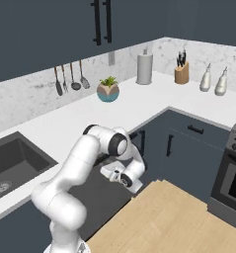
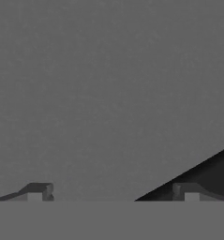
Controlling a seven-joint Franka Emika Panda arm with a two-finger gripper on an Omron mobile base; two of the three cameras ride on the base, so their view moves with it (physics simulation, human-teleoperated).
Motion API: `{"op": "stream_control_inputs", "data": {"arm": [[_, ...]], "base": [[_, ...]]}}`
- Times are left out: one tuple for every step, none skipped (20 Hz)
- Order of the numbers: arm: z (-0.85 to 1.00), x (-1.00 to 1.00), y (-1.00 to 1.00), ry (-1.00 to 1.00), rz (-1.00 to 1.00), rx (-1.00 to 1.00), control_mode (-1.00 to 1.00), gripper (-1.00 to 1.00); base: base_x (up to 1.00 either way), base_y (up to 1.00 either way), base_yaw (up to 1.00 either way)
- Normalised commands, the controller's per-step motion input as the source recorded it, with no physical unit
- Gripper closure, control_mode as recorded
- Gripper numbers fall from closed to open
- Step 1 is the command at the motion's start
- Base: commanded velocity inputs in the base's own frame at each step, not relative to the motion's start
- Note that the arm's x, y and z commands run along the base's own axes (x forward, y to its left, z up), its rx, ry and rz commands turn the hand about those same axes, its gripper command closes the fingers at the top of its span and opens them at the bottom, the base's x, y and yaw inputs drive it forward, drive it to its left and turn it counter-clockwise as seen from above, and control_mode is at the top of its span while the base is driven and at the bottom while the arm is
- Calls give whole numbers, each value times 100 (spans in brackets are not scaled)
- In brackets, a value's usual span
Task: Pick up the cup and bowl from the counter, place them in the dishwasher, and close the dishwasher door.
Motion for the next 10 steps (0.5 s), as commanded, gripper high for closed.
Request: {"op": "stream_control_inputs", "data": {"arm": [[-8, 73, 100, 0, 0, -5, -100, -100], [-9, 70, 100, 0, 0, -6, -100, -100], [-8, 69, 100, 0, 0, -5, -100, -100], [-8, 69, 100, 0, 0, -7, -100, -100], [-7, 69, 100, 0, 0, -7, -100, -100], [-8, 69, 100, 0, 0, -7, -100, -100], [-7, 66, 100, 0, 0, -7, -100, -100], [-8, 66, 100, 0, 0, -8, -100, -100], [-9, 61, 100, 0, 0, -8, -100, -100], [-8, 59, 100, 0, 0, -7, -100, -100]], "base": [[0, 0, 0], [0, 0, 0], [0, 0, 0], [0, 0, 0], [0, 0, 0], [0, 0, 0], [0, 0, 0], [0, 0, 0], [0, 0, 0], [0, 0, 0]]}}
